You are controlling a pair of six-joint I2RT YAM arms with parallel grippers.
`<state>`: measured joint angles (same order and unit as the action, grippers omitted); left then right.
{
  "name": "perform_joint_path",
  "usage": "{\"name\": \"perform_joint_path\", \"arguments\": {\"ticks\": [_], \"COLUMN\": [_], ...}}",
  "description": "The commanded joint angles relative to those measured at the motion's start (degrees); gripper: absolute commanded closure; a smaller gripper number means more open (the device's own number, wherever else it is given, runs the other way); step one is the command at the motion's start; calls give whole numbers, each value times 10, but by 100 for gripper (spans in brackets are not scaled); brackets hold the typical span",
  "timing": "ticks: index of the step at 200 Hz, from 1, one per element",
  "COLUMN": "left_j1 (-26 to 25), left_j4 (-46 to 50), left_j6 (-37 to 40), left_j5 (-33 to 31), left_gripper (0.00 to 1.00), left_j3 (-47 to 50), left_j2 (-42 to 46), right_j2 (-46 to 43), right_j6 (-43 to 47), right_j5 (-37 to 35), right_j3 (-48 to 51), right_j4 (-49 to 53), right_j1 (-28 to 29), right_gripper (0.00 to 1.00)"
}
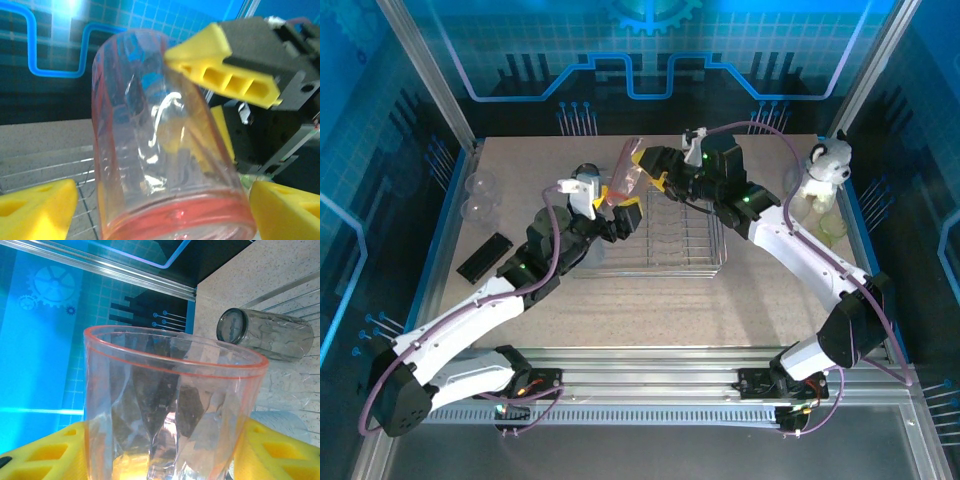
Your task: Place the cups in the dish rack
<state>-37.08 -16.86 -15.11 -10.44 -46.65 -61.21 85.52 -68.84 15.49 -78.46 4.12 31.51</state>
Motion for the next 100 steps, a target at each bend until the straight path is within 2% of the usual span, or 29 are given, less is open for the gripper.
{"name": "perform_joint_path", "arguments": {"ticks": [1,15,54,82,100], "left_j1": [-5,-5,-5,-5,-6], "left_j4": [-33,-12,-2,-7,-18], "left_j6": [-33,-50,-72,-85,-88], "left_j5": [-34,-39,-28,-31,-30], "left_gripper": [15,21,25,43,49], "left_j3": [-4,-15,-23,-25,-26], "left_j2": [-8,-14,-29,-30,-29], "right_j2": [5,8,11,13,14], "right_j6": [-12,-13,-17,-15,-14], "right_j5": [4,7,9,12,15], "right_j3": [-2,-3,-4,-5,-2], "right_j4": [-39,-41,-44,-40,-41], "right_j1": [8,8,8,9,9], "right_gripper": [73,73,73,72,70]}}
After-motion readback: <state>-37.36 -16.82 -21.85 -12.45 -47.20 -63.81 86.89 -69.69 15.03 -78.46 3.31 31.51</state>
